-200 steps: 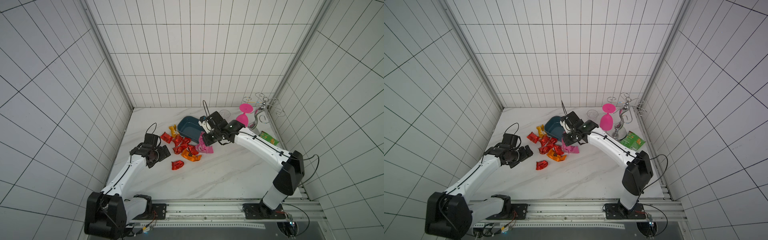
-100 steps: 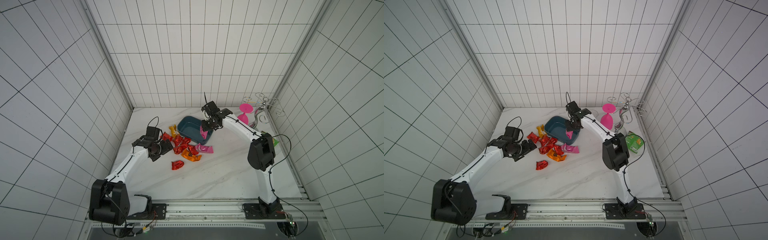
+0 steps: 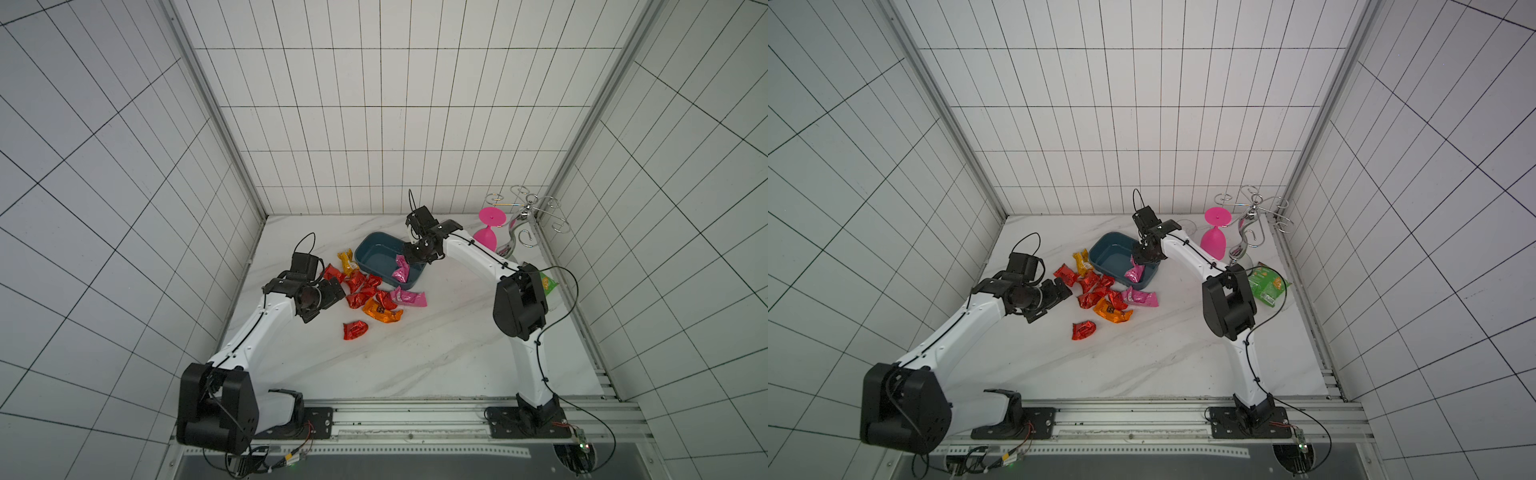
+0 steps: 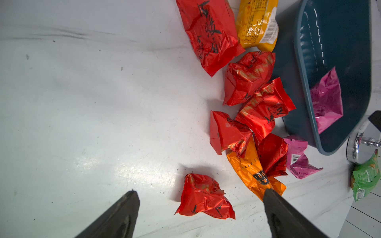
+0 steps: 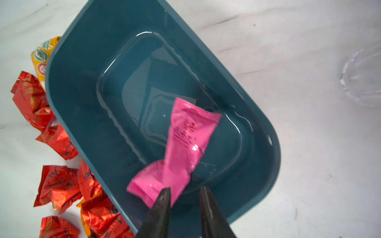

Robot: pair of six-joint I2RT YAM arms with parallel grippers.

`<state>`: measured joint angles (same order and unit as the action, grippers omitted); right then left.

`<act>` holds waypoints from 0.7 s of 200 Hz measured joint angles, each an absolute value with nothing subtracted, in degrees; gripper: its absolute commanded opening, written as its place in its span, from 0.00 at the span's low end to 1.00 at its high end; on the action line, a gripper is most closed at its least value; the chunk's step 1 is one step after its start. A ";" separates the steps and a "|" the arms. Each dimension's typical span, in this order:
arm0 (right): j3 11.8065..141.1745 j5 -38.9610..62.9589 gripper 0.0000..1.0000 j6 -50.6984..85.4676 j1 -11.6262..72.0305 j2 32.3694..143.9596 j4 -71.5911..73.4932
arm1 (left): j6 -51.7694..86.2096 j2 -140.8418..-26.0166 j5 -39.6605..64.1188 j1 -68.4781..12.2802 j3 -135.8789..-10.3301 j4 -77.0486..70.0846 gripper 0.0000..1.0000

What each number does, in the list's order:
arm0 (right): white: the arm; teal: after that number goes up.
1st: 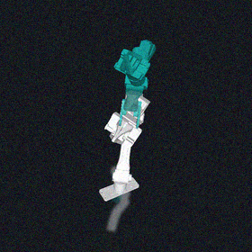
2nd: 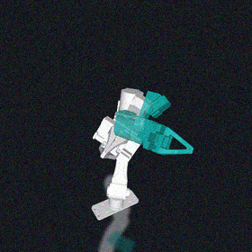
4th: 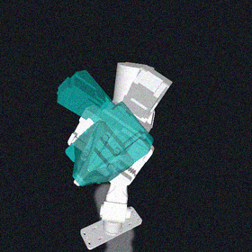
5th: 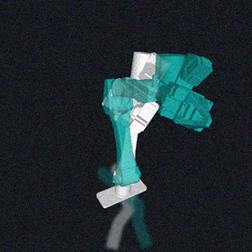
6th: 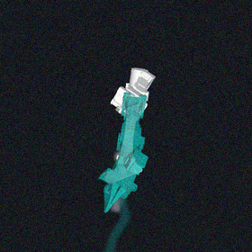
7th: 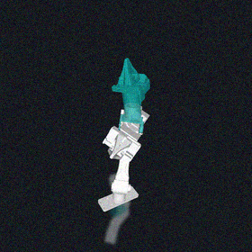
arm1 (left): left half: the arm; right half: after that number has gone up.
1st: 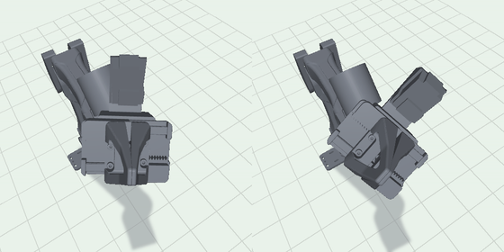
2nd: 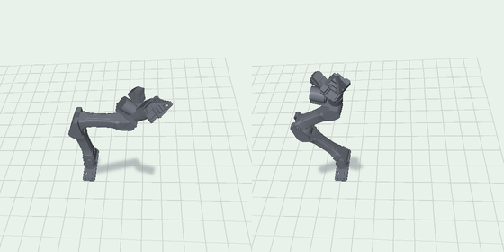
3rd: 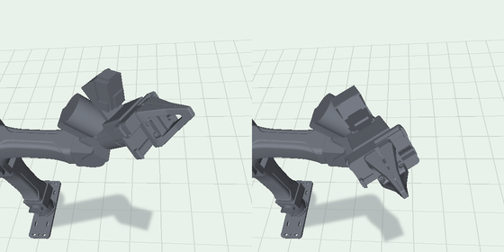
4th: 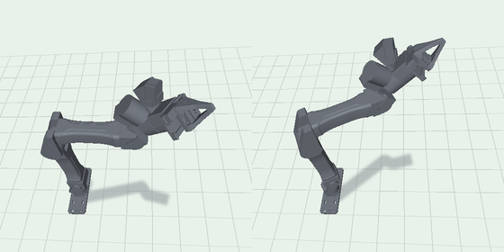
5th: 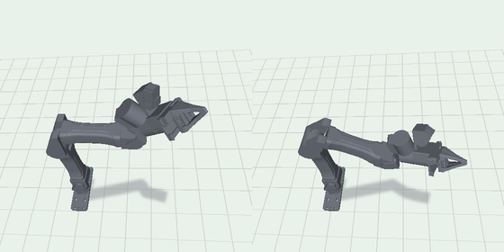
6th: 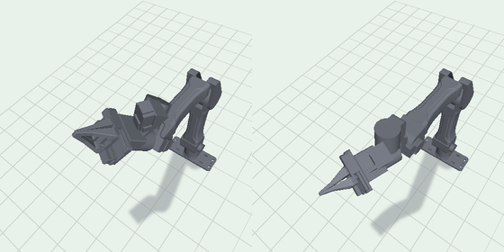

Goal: Put the tea bags into the storage box
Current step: Place the tea bag in the storage box, then pick up the tea bag from the center of the board.

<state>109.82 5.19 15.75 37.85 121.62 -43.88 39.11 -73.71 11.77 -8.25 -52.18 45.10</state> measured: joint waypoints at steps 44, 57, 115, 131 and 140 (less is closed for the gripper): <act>99.88 4.43 0.43 16.36 37.82 106.63 -42.76 | 38.96 -76.44 12.95 -8.97 -54.33 44.95 0.97; 95.81 4.45 0.53 16.82 37.82 102.69 -42.22 | 38.70 -77.30 13.39 -9.21 -55.22 44.75 0.97; 73.06 11.57 0.77 18.65 37.85 93.76 -35.18 | 38.33 -80.42 14.98 -11.33 -56.55 43.86 0.97; 70.19 14.00 0.77 18.90 37.85 93.73 -33.21 | 38.35 -80.29 15.11 -11.84 -56.53 43.88 0.97; 69.47 14.81 0.77 18.96 37.85 93.84 -32.56 | 38.35 -80.03 15.09 -11.97 -56.34 43.77 0.97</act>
<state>69.47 14.81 18.96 37.85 93.84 -32.56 38.35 -80.03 15.09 -11.97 -56.34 43.77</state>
